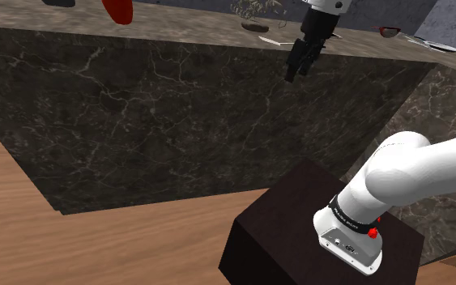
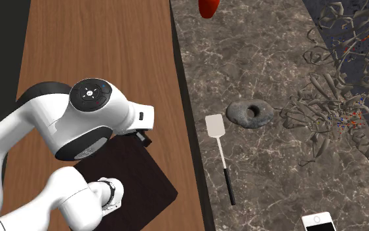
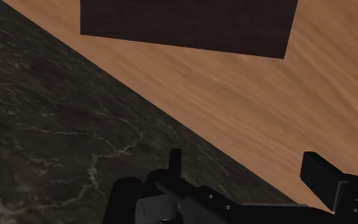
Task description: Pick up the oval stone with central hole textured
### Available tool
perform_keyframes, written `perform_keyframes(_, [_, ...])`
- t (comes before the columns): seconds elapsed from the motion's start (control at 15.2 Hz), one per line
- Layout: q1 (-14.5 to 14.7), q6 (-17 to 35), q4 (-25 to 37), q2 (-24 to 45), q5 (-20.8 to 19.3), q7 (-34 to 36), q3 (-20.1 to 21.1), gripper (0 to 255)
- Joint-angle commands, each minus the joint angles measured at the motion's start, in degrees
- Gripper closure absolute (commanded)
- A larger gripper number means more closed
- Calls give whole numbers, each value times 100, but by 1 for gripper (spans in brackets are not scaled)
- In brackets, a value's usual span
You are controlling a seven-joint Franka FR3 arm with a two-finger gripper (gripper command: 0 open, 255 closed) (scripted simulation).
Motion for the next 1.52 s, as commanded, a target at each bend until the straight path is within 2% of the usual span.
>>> perform_keyframes(0.0, [0,0,0,0,0,0,0,0])
perform_keyframes(0.46, [-434,-73,1339,1621,-1503,239,608,0])
perform_keyframes(0.92, [-746,-602,2885,3242,-3276,623,1227,0])
perform_keyframes(1.19, [-742,-1135,3887,4227,-4430,769,1496,0])
perform_keyframes(1.45, [-540,-1757,4986,5266,-5675,730,1612,0])
